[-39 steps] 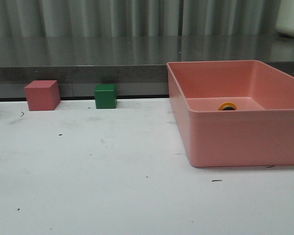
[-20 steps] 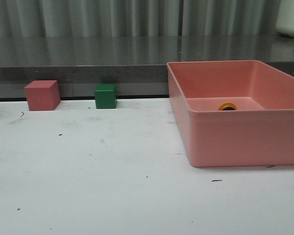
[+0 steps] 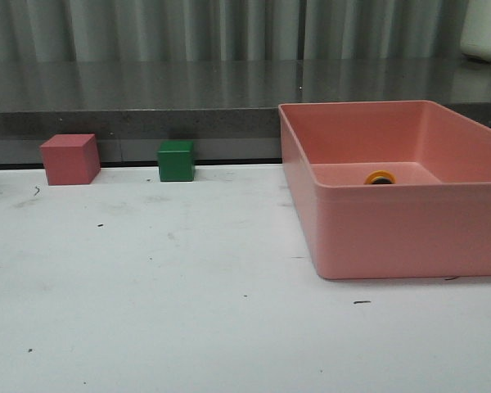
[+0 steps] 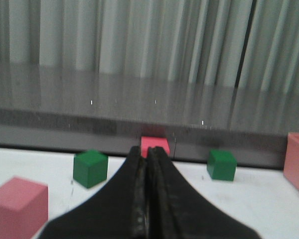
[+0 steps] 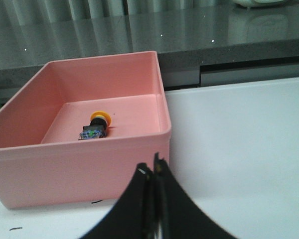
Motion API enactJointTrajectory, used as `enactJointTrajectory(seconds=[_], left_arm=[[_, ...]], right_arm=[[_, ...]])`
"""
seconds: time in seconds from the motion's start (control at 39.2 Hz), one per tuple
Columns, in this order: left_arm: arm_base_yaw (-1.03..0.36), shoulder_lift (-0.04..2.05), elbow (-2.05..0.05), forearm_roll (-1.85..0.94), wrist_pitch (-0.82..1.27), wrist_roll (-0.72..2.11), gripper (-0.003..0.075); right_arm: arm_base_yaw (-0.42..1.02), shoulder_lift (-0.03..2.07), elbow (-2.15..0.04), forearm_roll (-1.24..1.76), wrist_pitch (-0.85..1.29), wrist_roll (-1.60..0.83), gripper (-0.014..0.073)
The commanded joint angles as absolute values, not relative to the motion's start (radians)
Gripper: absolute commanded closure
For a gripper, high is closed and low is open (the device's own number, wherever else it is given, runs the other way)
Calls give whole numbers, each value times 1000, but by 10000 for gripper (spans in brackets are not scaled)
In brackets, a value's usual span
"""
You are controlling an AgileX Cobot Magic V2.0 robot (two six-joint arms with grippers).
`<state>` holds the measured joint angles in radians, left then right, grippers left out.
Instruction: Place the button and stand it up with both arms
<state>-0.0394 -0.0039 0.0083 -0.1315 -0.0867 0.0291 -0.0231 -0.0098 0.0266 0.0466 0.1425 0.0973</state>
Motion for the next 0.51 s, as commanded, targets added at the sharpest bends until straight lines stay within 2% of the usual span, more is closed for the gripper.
enactJointTrajectory(seconds=[0.0,0.2,0.33,0.48], left_arm=[[-37,-25,-28,-141,-241,30,740],[-37,43,-247,-141,-57,30,741],[-37,181,-374,-98,86,30,740],[-37,356,-466,-82,178,30,740]], right_arm=[[-30,-29,-37,48,46,91,662],[-30,30,-268,48,194,91,660],[-30,181,-400,48,306,91,660],[-30,366,-502,48,346,91,660]])
